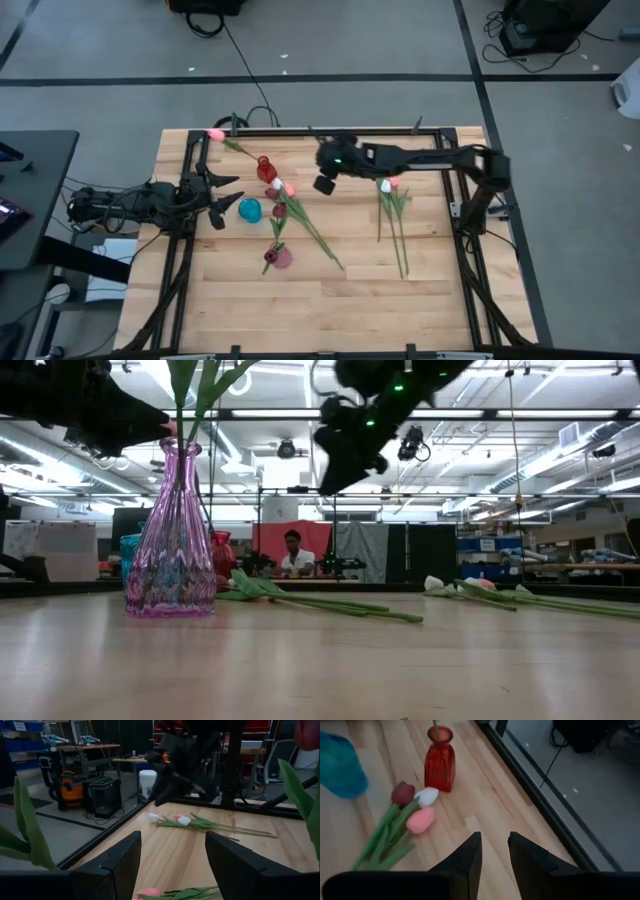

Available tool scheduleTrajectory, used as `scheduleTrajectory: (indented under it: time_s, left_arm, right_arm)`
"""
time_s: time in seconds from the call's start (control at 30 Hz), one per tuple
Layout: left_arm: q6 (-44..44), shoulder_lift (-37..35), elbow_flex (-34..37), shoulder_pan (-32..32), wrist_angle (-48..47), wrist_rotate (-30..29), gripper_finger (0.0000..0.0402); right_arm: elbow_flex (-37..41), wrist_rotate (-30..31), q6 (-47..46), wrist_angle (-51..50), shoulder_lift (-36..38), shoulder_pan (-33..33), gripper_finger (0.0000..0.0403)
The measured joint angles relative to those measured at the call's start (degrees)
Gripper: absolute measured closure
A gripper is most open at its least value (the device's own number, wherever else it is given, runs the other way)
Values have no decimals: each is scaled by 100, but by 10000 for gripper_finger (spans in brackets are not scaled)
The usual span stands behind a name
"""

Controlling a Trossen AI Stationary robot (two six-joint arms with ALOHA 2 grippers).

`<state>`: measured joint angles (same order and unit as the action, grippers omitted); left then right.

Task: Sort flowers into vase by color
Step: Put the right pink tulip into the red vase

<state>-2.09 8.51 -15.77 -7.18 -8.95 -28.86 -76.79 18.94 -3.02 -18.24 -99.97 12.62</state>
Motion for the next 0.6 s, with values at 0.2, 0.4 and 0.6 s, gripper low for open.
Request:
scheduleTrajectory:
  time_s: [0.2, 0.4, 0.6]
  left_arm:
    - [-14, 2, 0, 0, 0, -4, 175]
    - [-45, 2, 0, 0, 2, -4, 175]
    - [-43, 4, 0, 0, 0, -4, 175]
  right_arm:
    - [1383, 23, -683, 430, 1015, -2, 293]
    - [2306, 293, -1308, 410, 1733, -13, 293]
    - [2669, 257, -1946, -178, 2146, -13, 293]
